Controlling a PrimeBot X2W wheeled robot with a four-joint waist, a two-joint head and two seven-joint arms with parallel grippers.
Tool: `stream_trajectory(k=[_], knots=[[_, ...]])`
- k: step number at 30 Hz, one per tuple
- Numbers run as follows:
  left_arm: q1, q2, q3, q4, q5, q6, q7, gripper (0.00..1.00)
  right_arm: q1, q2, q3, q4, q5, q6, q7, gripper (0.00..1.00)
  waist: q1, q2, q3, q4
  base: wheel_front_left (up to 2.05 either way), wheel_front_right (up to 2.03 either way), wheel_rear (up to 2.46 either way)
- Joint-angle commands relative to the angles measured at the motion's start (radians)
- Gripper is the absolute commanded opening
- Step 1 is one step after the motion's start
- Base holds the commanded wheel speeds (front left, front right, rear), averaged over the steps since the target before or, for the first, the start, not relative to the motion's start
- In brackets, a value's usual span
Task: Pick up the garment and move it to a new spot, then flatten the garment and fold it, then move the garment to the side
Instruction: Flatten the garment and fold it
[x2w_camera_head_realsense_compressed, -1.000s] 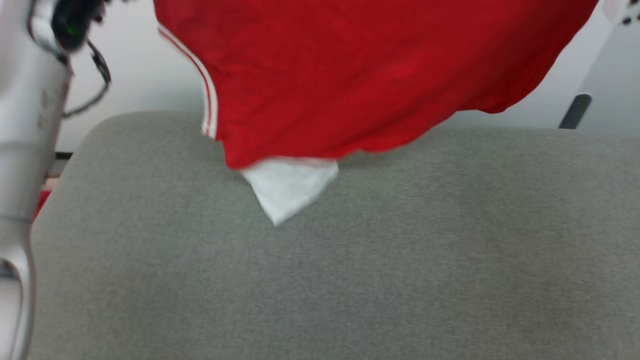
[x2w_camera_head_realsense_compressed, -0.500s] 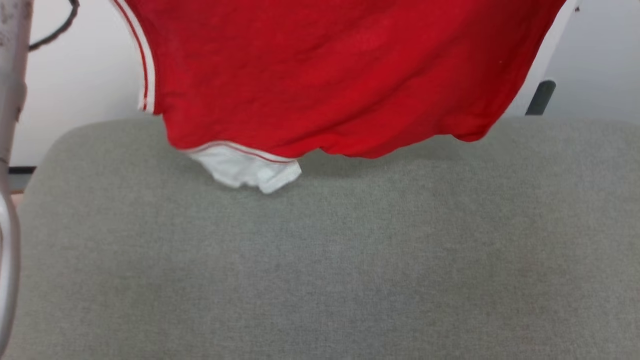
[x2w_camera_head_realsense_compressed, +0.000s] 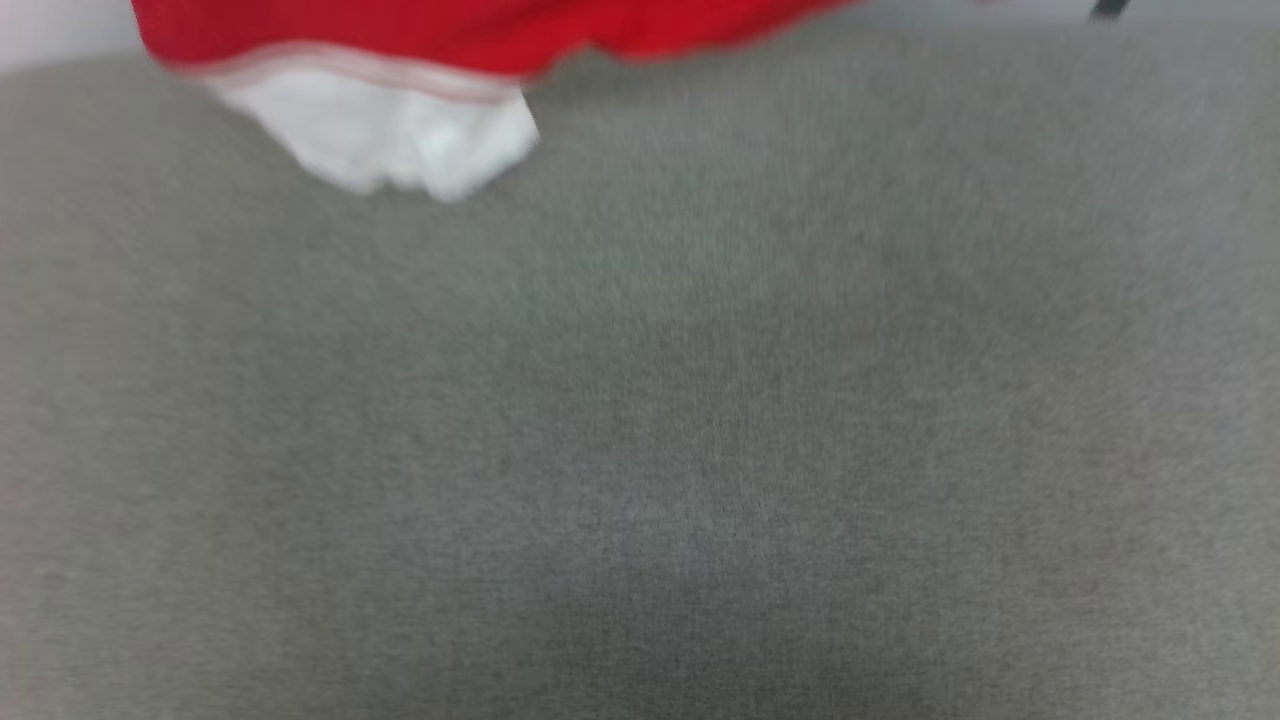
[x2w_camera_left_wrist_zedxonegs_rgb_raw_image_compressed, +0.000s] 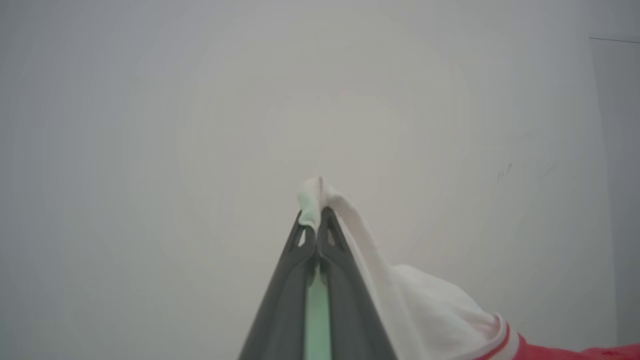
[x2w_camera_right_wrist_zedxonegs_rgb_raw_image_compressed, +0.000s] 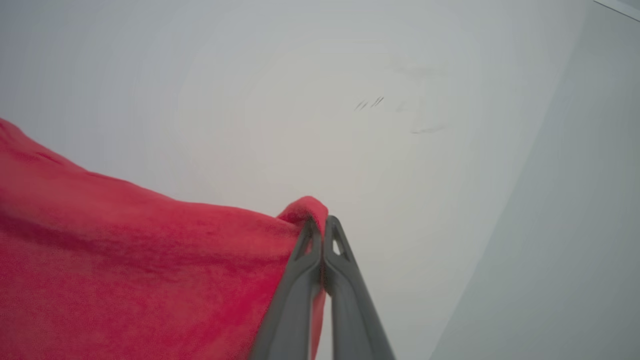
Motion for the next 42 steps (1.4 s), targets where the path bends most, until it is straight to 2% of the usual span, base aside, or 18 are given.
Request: stream_trajectory(k=[1, 3, 7, 10, 11, 14, 20, 26, 33, 37, 42], knots=[[-0.031, -0.014, 0.015, 0.007, -0.001, 0.018, -0.041, 0.00, -0.018, 0.012, -0.039, 0.016, -0.071, -0.001, -0.070, 0.00, 0.0000, 0.0000, 0.241, -0.042, 0.00, 0.00, 0.00], [-0.089, -0.020, 0.028, -0.003, 0.005, 0.026, -0.072, 0.00, -0.058, 0.018, -0.094, -0.001, -0.165, -0.001, -0.124, 0.00, 0.0000, 0.0000, 0.302, -0.039, 0.00, 0.00, 0.00], [-0.150, -0.039, 0.064, -0.050, 0.015, 0.016, -0.093, 0.00, -0.056, 0.041, -0.203, -0.090, -0.338, -0.001, -0.153, 0.00, 0.0000, 0.0000, 0.415, -0.019, 0.00, 0.00, 0.00], [-0.159, -0.037, 0.143, -0.149, 0.027, 0.025, -0.095, 0.00, -0.023, 0.068, -0.280, -0.205, -0.434, -0.001, -0.155, 0.00, 0.0000, 0.0000, 0.500, 0.002, 0.00, 0.00, 0.00], [-0.141, -0.043, 0.165, -0.177, 0.032, 0.012, -0.095, 0.00, -0.007, 0.073, -0.289, -0.245, -0.468, -0.001, -0.155, 0.00, 0.0000, 0.0000, 0.528, 0.008, 0.00, 0.00, 0.00], [-0.082, -0.052, 0.230, -0.247, 0.061, -0.013, -0.093, 0.00, 0.031, 0.087, -0.328, -0.300, -0.525, -0.001, -0.155, 0.00, 0.0000, 0.0000, 0.592, 0.026, 0.00, 0.00, 0.00], [0.042, -0.085, 0.351, -0.291, 0.116, -0.040, -0.094, 0.00, 0.104, 0.108, -0.376, -0.302, -0.568, -0.001, -0.155, 0.00, 0.0000, 0.0000, 0.650, 0.053, 0.00, 0.00, 0.00], [0.128, -0.128, 0.411, -0.253, 0.162, -0.070, -0.094, 0.00, 0.145, 0.087, -0.322, -0.319, -0.541, -0.001, -0.155, 0.00, 0.0000, 0.0000, 0.605, 0.085, 0.00, 0.00, 0.00], [0.212, -0.137, 0.307, -0.120, 0.164, -0.095, -0.069, 0.00, 0.231, 0.005, -0.172, -0.322, -0.373, -0.001, -0.155, 0.00, 0.0000, 0.0000, 0.484, 0.124, 0.00, 0.00, 0.00], [0.327, -0.134, 0.212, -0.151, 0.102, -0.096, -0.025, 0.00, 0.328, -0.075, -0.084, -0.313, -0.257, -0.001, -0.155, 0.00, 0.0000, 0.0000, 0.380, 0.150, 0.00, 0.00, 0.00], [0.515, -0.077, 0.125, -0.268, -0.010, -0.097, 0.028, 0.00, 0.490, -0.166, 0.007, -0.344, -0.085, -0.001, -0.149, 0.00, 0.0000, 0.0000, 0.241, 0.166, 0.00, 0.00, 0.00]])
